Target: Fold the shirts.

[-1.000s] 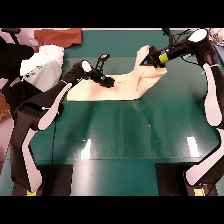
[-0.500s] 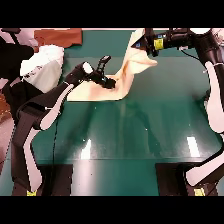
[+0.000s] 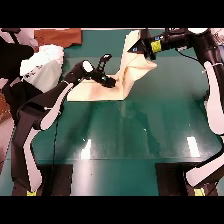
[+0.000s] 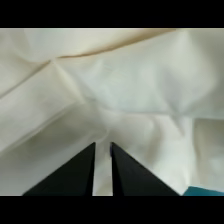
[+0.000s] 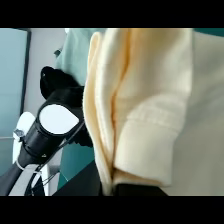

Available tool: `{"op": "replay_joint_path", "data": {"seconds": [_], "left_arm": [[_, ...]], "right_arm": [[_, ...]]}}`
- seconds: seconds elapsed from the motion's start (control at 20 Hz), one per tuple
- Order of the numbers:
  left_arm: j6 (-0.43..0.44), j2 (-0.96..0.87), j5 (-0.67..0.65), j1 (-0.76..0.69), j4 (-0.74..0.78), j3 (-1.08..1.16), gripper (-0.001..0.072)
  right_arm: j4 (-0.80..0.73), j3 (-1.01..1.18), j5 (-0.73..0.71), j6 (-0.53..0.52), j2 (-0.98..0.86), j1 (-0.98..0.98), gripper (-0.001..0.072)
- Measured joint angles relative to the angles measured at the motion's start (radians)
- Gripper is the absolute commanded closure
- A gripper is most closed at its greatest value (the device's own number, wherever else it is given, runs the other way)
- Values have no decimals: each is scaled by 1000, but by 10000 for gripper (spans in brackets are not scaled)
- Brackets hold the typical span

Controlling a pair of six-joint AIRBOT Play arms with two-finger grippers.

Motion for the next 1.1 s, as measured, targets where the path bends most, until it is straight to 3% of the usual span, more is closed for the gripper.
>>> {"op": "replay_joint_path", "data": {"seconds": [0.25,0.55,0.75,1.1], "left_arm": [[-26,25,-136,31,6,84,571],[-127,187,-242,175,29,108,571],[-165,300,-354,261,130,83,571],[-183,395,-494,327,229,62,570]], "right_arm": [[-97,0,27,8,-1,7,697],[-115,0,-63,57,-46,91,697],[-8,21,-163,65,-119,182,697],[242,66,-325,-18,-260,335,694]]}}
